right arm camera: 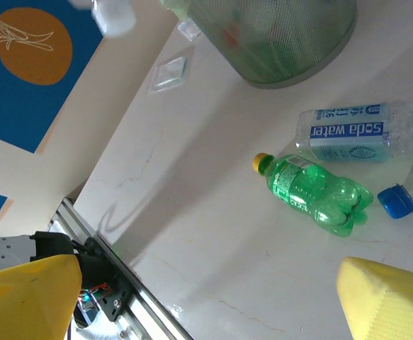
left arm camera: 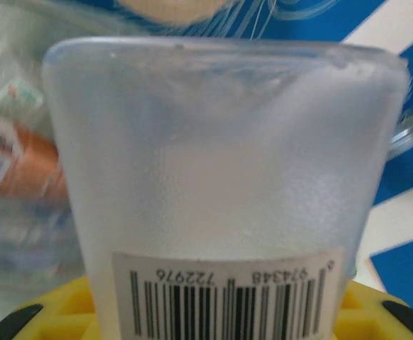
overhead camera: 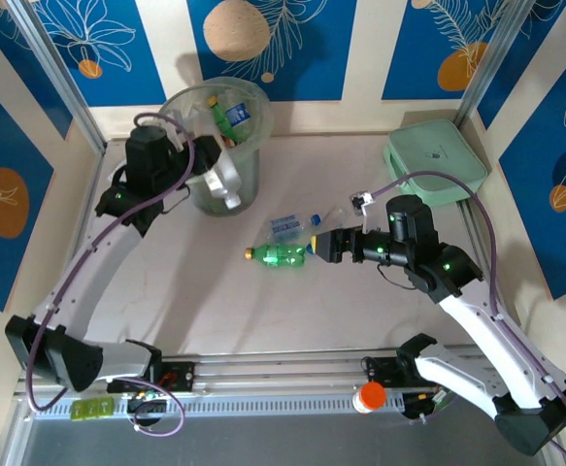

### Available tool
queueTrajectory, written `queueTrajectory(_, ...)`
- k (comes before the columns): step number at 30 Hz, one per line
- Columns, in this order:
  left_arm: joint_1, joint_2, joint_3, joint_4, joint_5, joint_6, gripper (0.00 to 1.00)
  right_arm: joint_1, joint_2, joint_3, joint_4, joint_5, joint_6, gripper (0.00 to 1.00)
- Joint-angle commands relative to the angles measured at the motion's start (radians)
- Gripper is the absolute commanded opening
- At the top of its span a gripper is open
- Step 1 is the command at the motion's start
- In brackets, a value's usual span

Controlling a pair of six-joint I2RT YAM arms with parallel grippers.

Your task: Put the plastic bottles in the bin

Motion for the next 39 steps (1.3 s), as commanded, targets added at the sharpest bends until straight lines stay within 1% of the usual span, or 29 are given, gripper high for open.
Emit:
queueTrajectory(1,0.044,0.092,0.139,0.057,-0.06,-0.094,0.17,0.005,0.007,0.035,-0.029,0.029,-0.029,0.93)
queueTrajectory(4,0.09,0.207,0.272,0.007,-0.021,-0.203,0.18,0.003,0.02,0.042,-0.041,0.049,-0.038,0.93)
queueTrajectory(6,0.109,0.263,0.307,0.036,-0.005,-0.254,0.2,0.003,0.021,0.042,-0.044,0.058,-0.042,0.93)
queueTrajectory(8,0.119,0.303,0.33,0.045,-0.019,-0.288,0.21,0.003,0.022,0.042,-0.046,0.063,-0.046,0.93)
queueTrajectory(11,0.127,0.351,0.366,0.027,-0.064,-0.295,0.21,0.003,0.021,0.041,-0.053,0.07,-0.052,0.93)
queueTrajectory(15,0.14,0.428,0.444,-0.025,-0.037,-0.288,0.21,0.001,0.018,0.034,-0.062,0.084,-0.059,0.93)
queueTrajectory(22,0.154,0.495,0.45,-0.049,-0.019,-0.236,0.22,-0.006,0.023,0.003,-0.043,0.077,-0.047,0.94)
queueTrajectory(26,0.164,0.53,0.464,-0.063,-0.002,-0.214,0.29,-0.007,0.027,-0.005,-0.037,0.067,-0.043,0.94)
queueTrajectory(28,0.17,0.549,0.474,-0.079,0.036,-0.228,0.35,-0.009,0.032,-0.004,-0.043,0.072,-0.046,0.94)
queueTrajectory(30,0.178,0.554,0.467,-0.072,0.072,-0.241,0.39,-0.009,0.033,-0.003,-0.047,0.078,-0.051,0.94)
queueTrajectory(33,0.179,0.552,0.464,-0.06,0.108,-0.216,0.44,-0.012,0.032,-0.007,-0.041,0.078,-0.054,0.94)
queueTrajectory(35,0.178,0.543,0.48,-0.084,0.103,-0.189,0.48,-0.013,0.033,-0.007,-0.04,0.077,-0.055,0.94)
queueTrajectory(37,0.183,0.532,0.514,-0.144,0.073,-0.149,0.52,-0.017,0.036,-0.007,-0.037,0.076,-0.054,0.94)
queueTrajectory(39,0.19,0.52,0.528,-0.161,0.065,-0.118,0.54,-0.018,0.04,-0.01,-0.028,0.067,-0.054,0.94)
